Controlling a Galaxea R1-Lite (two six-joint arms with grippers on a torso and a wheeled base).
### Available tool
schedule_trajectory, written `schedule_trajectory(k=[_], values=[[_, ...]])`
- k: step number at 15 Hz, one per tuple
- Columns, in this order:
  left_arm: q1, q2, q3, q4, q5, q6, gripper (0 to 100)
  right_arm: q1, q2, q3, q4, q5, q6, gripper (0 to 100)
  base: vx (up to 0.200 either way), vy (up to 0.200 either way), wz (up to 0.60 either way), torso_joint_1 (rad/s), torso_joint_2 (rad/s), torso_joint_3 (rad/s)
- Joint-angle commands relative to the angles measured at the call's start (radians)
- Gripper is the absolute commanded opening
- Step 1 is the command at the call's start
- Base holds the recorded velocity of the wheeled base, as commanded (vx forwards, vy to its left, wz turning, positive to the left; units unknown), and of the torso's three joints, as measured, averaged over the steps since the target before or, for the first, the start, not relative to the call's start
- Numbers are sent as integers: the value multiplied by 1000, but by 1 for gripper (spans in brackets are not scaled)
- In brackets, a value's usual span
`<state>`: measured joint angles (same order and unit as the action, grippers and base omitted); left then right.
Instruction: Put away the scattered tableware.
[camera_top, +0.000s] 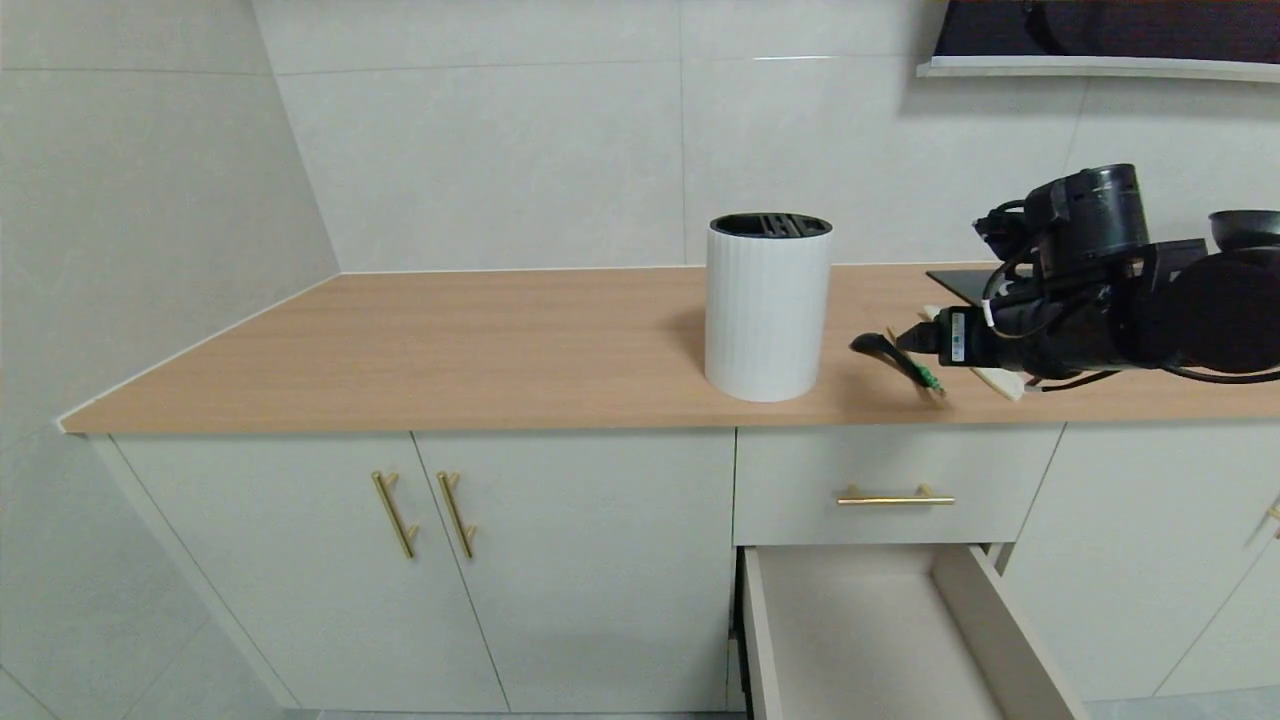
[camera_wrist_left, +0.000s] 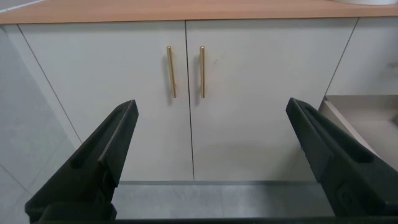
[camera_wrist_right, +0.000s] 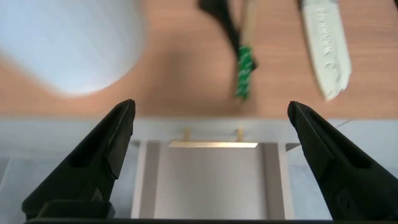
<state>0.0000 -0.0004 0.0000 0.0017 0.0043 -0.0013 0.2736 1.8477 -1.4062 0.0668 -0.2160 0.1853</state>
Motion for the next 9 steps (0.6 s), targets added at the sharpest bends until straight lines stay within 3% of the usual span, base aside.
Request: schedule_trajectory(k=[1,9], values=[[0,0,0,0,0,0,100,-50,131,-68,-4,1,5,100,0,0,0,0,0,0],[0,0,0,0,0,0,100,-56,286,-119,-70,-60,14,100,0,0,0,0,0,0]])
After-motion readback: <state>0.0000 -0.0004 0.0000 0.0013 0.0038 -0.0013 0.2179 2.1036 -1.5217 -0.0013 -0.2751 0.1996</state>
